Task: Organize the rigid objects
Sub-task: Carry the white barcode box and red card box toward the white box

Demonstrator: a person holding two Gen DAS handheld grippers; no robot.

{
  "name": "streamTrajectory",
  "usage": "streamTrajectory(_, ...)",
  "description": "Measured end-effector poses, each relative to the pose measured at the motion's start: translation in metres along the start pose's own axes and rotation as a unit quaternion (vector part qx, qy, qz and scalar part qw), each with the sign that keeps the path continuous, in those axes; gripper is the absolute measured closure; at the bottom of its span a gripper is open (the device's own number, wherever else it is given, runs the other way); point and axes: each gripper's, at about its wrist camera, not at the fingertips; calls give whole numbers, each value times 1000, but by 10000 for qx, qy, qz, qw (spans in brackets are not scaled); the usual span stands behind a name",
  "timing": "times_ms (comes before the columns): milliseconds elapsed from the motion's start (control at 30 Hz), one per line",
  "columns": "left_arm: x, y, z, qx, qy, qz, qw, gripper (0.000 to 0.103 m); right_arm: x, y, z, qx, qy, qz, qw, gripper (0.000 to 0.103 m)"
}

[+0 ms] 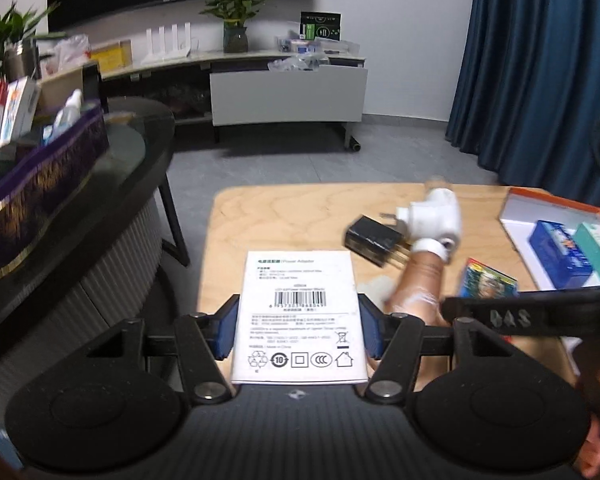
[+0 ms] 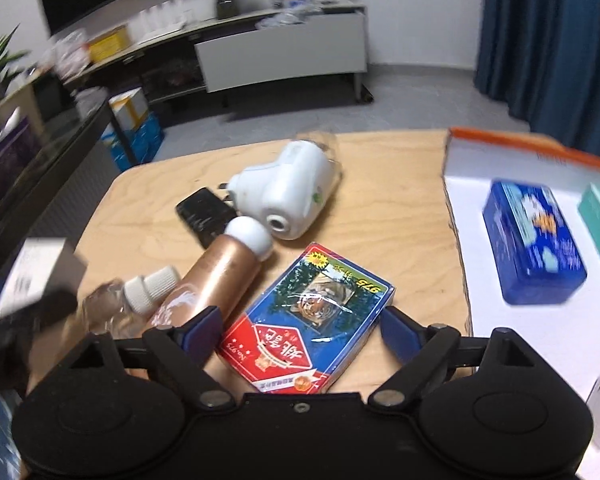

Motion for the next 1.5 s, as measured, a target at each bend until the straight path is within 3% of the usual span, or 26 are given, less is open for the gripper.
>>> streamTrajectory(233,2,9,12,4,230,123,9997,43,27,17,15,137,40,292,9995,3)
streamTrajectory(367,11,9,16,-19,252,158,9996,43,24,10,6,91,373,-102,9992,3)
streamTrajectory(500,18,8,16,-53,285,122,9995,43,6,-11,-4,76,1070,309,9937,4)
streamTrajectory(567,20,7,17,-67,311,69,9995,43,9,-14,-7,167,1074,131,9940,8)
streamTrajectory(600,22,6,17,-82,333,55,9994,43,10,-13,-8,221,1012,156,9945,23)
streamTrajectory(633,23,5,18,-104,369,39,9993,43,12,-11,-10,236,996,110,9947,31)
streamTrajectory(867,40,7,21,-83,504,-74,9987,43,23,7,9,230,797,38,9965,32)
streamTrajectory(1067,56,22,26,54,547,-195,9983,43,31,47,29,505,788,48,9956,32)
streamTrajectory(1500,101,55,41,286,648,-48,9975,43,77,119,67,923,453,224,9945,32)
Point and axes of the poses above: each gripper's, at about its wrist camera, not at the fingertips, and y roughly against the way its jaws point, x to its right, z to its underside, and after that the axes turned 14 degrees about -x, right-handed
